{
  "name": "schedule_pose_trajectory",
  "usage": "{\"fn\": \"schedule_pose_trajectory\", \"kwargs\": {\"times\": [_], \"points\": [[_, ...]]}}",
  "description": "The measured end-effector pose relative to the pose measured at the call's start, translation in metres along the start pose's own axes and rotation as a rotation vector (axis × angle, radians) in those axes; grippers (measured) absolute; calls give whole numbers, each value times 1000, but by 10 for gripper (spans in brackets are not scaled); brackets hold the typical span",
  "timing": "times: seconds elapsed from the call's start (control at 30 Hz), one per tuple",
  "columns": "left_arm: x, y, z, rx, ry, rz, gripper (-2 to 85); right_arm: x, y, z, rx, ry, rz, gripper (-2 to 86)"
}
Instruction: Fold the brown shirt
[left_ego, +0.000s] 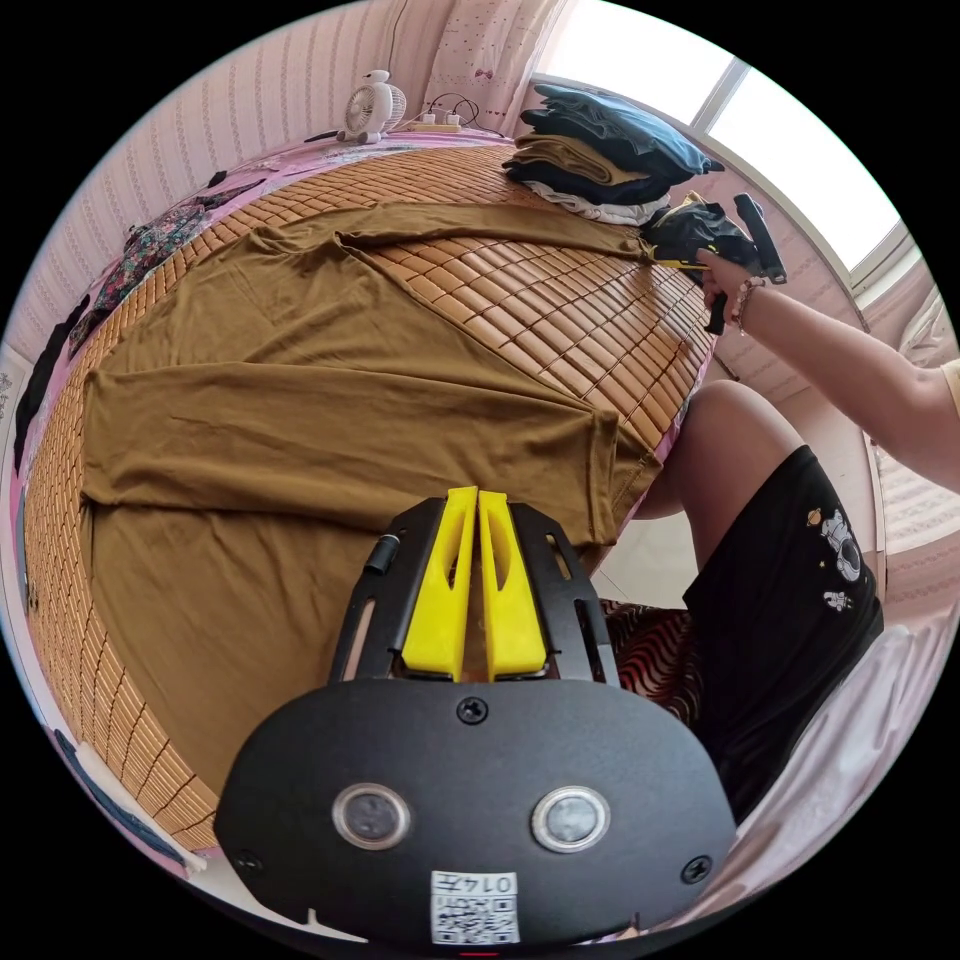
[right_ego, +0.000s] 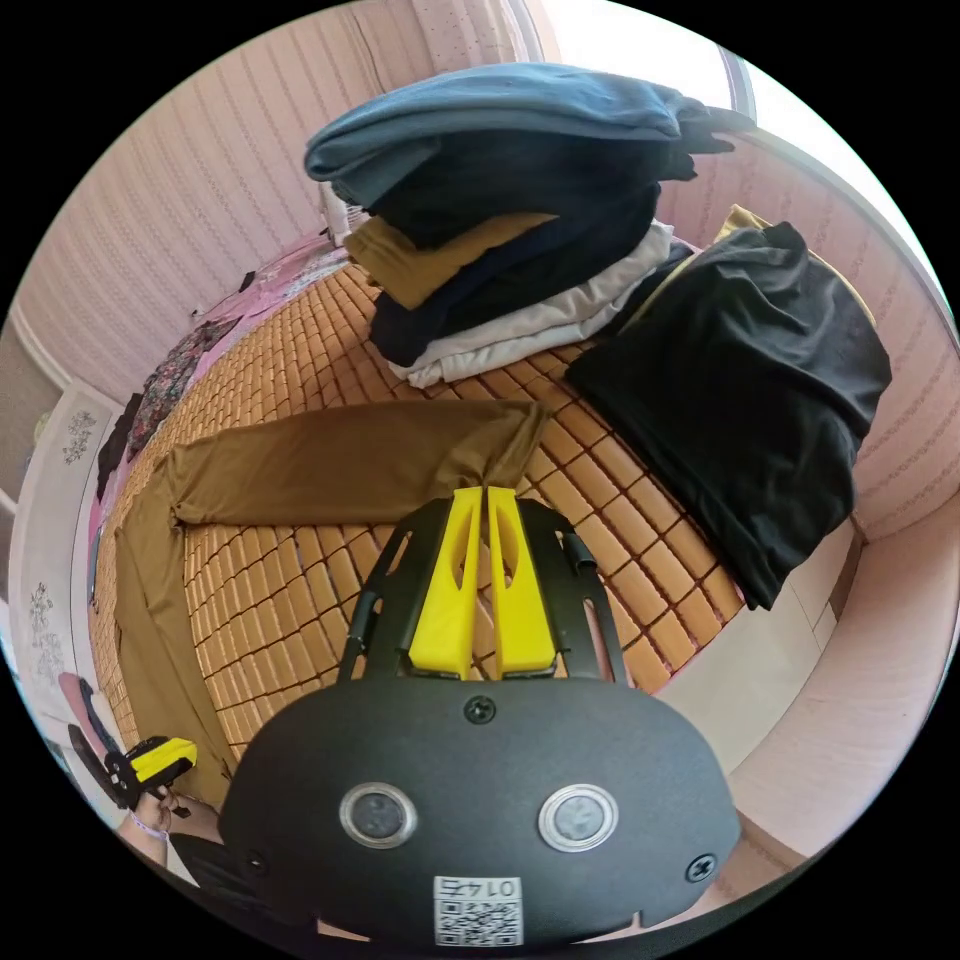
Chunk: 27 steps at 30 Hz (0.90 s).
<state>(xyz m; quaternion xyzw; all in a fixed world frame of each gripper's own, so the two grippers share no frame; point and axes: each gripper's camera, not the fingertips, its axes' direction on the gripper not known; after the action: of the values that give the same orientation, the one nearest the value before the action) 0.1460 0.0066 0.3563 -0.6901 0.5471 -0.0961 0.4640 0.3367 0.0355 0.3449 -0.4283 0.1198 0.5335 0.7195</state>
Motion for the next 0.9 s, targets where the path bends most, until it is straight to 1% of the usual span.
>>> {"fn": "schedule_pose_trajectory", "kwargs": {"times": [0.03, 0.13, 0.2, 0.23, 0.3, 0.33, 0.37, 0.4, 0.43, 0.47, 0.5, 0.57, 0.6, 0.67, 0.77, 0.9], "points": [[-4, -1, -1, 0, 22, -18, -7, -6, 1, -6, 29, -20, -22, 20], [-19, 2, -8, 22, 105, -91, -7, -53, 2, -45, 188, -168, -151, 12], [-28, 8, -18, 60, 175, -131, -7, -101, 5, -88, 337, -372, -269, 12], [-36, 15, -29, 99, 208, -166, -7, -115, 6, -99, 370, -439, -304, 12], [-48, 29, -51, 162, 229, -221, -6, -175, 22, -142, 443, -728, -497, 12], [-57, 42, -67, 202, 223, -259, -6, -192, 30, -151, 450, -792, -562, 12], [-67, 56, -83, 232, 203, -303, -6, -225, 51, -161, 431, -901, -694, 12], [-73, 63, -91, 247, 190, -329, -5, -256, 75, -161, 361, -988, -823, 21], [-85, 80, -104, 272, 162, -390, -5, -271, 88, -158, 302, -1016, -875, 26], [-98, 97, -113, 272, 128, -461, -5, -295, 116, -144, 173, -1060, -981, 35], [-105, 106, -117, 263, 110, -496, -5, -313, 144, -126, 42, -1059, -1062, 43], [-132, 140, -128, 244, 64, -636, 3, -326, 180, -96, -110, -1016, -1106, 57], [-137, 148, -132, 255, 58, -665, 6, -329, 197, -79, -187, -990, -1084, 66], [-152, 170, -143, 306, 18, -735, 20, -333, 215, -62, -261, -958, -1055, 79], [-168, 175, -149, 343, -37, -761, 37, -351, 236, -44, -297, -870, -1053, 81], [-190, 156, -148, 360, -74, -740, 47, -395, 255, -27, -246, -766, -1121, 83]]}}
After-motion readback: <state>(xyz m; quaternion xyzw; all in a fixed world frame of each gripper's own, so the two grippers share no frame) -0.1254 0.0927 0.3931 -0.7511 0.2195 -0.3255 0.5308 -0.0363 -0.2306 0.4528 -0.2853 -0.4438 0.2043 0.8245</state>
